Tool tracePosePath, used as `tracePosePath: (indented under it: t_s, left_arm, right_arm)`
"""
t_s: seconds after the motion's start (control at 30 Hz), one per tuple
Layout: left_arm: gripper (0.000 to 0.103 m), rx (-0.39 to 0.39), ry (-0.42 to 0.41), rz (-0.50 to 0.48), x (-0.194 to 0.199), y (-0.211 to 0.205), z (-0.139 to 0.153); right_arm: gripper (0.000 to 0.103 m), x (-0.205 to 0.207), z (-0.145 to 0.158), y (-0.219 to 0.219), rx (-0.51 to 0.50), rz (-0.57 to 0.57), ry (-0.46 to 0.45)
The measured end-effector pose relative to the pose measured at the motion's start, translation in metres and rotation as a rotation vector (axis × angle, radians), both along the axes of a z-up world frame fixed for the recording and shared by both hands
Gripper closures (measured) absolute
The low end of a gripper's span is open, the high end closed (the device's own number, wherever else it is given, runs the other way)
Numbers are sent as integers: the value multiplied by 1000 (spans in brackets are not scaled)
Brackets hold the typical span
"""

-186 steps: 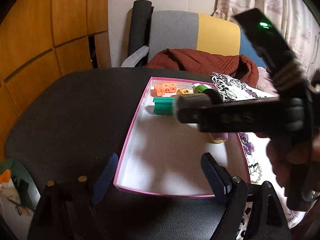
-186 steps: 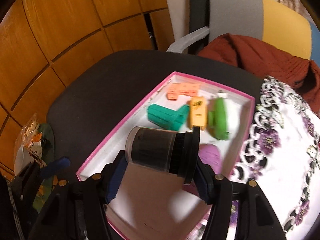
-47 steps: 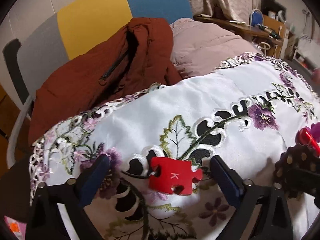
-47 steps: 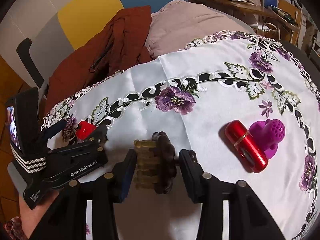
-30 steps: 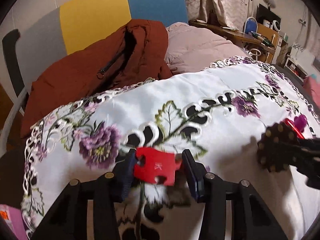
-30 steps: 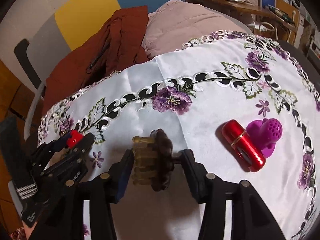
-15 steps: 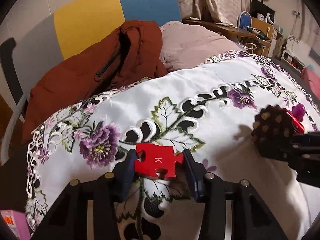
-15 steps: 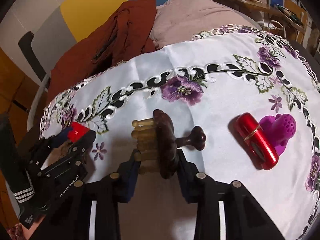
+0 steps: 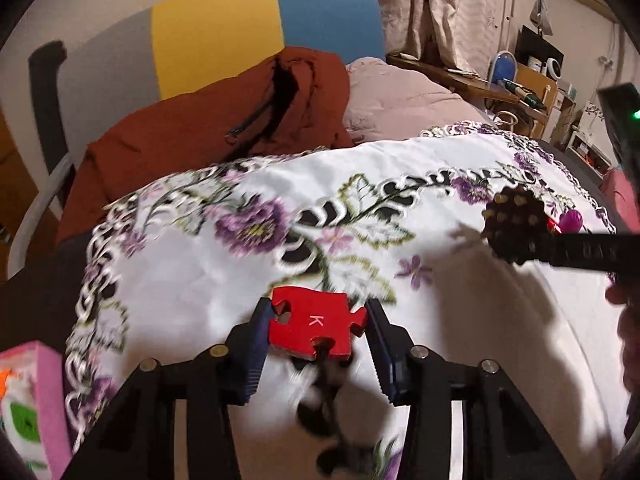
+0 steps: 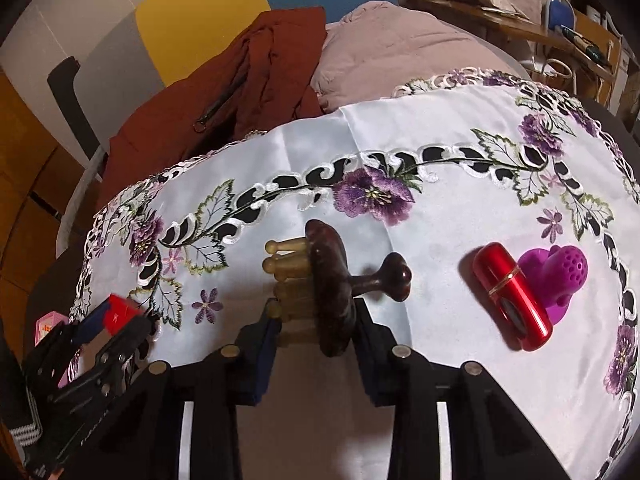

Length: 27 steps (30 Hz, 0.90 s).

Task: Organize rigid objects
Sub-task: 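Lift the red K puzzle piece with the left tool toward the pink tray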

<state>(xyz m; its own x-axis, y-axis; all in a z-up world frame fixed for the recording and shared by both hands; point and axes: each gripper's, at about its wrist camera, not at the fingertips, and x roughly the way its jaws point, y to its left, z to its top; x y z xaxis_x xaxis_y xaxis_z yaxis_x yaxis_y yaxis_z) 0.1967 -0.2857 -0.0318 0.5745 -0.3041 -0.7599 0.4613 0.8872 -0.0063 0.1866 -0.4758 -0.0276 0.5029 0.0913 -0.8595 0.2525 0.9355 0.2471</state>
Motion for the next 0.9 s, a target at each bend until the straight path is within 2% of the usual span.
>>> tracePosePath:
  t_s: [0.4,0.6,0.9]
  left_arm:
    - [56,-46,-16,148,-58,62,14]
    - [56,-31,-38,212,-81,99,22]
    - [56,-47,-58,309,-110,153,31]
  right_arm:
    - [68,0,-1,15,-18,54,-17]
    - [69,-1,-1,21,-20,74,-27]
    - [69,-5,-1,26,-8,86,-33]
